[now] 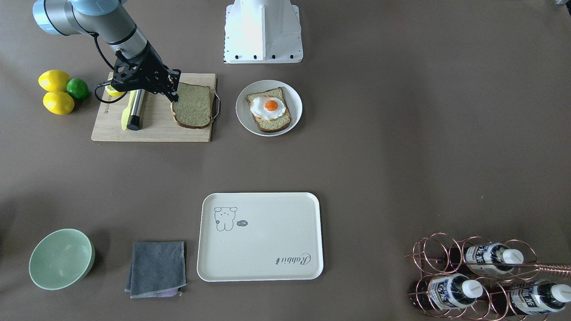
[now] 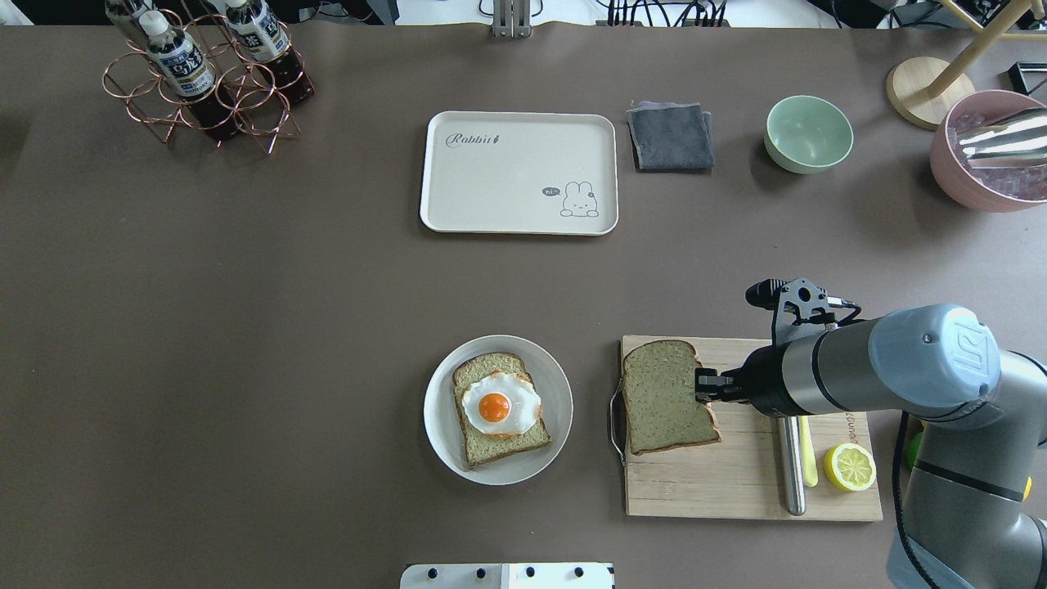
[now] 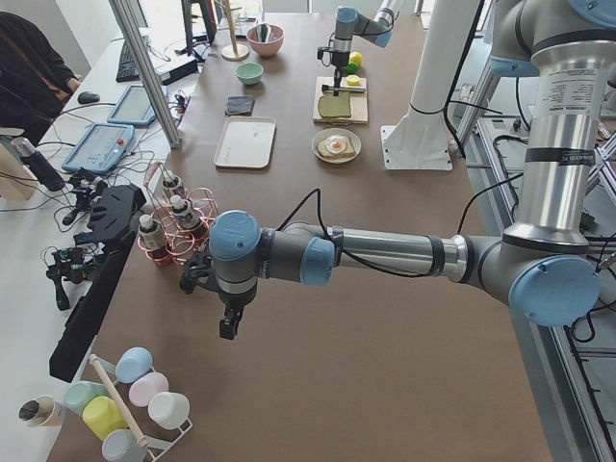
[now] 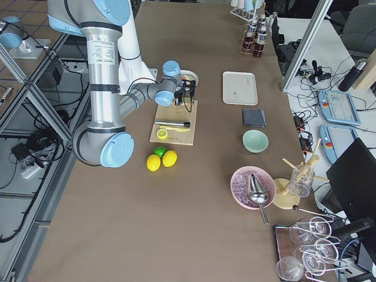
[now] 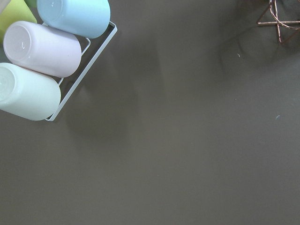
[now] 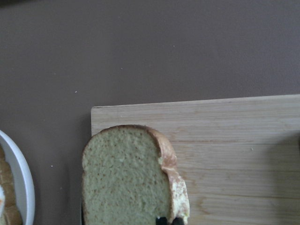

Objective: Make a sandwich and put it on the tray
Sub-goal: 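Lift the bread slice and carry it over the egg toast plate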

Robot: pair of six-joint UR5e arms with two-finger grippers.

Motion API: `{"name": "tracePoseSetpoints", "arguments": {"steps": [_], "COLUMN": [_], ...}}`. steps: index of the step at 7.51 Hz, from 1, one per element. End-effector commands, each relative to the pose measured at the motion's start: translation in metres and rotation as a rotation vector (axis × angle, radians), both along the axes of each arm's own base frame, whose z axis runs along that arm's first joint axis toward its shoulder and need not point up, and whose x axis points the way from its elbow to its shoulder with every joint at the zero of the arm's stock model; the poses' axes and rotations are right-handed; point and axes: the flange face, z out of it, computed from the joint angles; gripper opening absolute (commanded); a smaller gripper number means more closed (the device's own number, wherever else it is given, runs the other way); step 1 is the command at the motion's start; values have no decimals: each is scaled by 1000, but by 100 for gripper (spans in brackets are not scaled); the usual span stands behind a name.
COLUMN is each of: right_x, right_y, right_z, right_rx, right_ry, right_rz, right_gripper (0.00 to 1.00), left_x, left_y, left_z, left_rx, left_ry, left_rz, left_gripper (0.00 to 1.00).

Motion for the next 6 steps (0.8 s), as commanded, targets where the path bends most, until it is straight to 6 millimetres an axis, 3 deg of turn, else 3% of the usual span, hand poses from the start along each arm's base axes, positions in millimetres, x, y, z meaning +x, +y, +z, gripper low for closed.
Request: {"name": "tracePoseSetpoints", "arguments": {"steps": [1,2,3,6], "right_x": [1,3,3,-9], "right_y": [-9,-12,-12,-11], "right_z": [-41,-59,-65,-48], "right_rx": [21,3,-4,-41], "right_ry": [-130,-192,-234,-419], "right_rz": [0,7,12,31], "right_gripper": [0,0,0,0], "left_x": [0,-1,-1,-1], "left_y": [-7,-10,-10,-10], "left_z": [2,3,3,3], "left_rx": [-5,-5,-5,-6], "left_ry": [0,-1,1,1], "left_rz": [0,1,1,0], "left_gripper": [98,98,98,98]}}
